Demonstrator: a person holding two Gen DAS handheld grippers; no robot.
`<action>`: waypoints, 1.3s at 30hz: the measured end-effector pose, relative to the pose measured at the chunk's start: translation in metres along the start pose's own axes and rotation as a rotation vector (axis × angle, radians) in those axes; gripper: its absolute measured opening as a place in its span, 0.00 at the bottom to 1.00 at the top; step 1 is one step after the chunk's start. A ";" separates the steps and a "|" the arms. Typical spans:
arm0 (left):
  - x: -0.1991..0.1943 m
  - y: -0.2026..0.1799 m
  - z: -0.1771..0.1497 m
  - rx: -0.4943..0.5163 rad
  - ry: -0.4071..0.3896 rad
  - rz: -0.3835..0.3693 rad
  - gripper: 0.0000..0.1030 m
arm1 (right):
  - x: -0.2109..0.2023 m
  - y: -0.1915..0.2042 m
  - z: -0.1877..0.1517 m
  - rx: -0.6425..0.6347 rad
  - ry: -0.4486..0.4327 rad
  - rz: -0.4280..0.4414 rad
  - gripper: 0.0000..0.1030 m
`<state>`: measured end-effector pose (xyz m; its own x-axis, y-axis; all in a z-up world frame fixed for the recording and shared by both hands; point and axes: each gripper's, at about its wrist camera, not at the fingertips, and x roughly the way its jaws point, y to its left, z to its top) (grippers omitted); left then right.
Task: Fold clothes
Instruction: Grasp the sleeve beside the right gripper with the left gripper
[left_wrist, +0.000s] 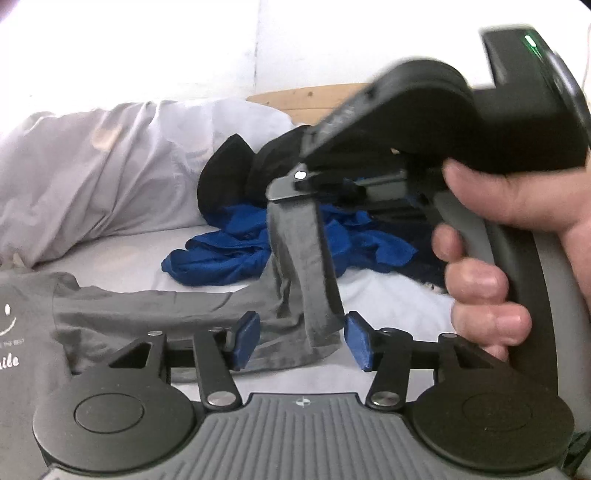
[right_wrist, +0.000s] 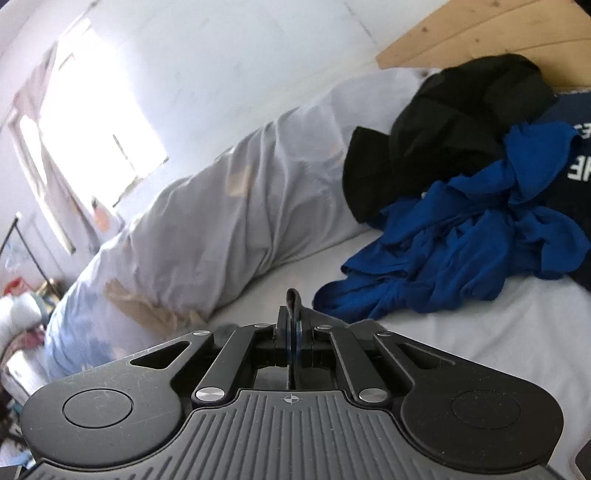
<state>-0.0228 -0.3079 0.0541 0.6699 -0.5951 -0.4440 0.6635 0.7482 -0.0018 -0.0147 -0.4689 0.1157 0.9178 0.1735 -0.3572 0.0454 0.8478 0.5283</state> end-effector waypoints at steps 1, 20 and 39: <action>0.001 0.000 -0.001 0.005 0.001 0.001 0.57 | 0.002 0.003 0.000 -0.016 0.011 -0.004 0.03; -0.001 -0.017 -0.011 0.071 -0.030 0.118 0.23 | -0.002 0.007 -0.002 -0.019 0.059 0.007 0.03; -0.058 0.048 -0.009 -0.069 -0.143 0.131 0.08 | 0.011 0.049 -0.011 -0.027 0.026 0.083 0.03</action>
<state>-0.0327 -0.2347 0.0721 0.7930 -0.5230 -0.3124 0.5461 0.8376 -0.0161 -0.0068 -0.4198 0.1295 0.9072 0.2568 -0.3333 -0.0416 0.8429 0.5364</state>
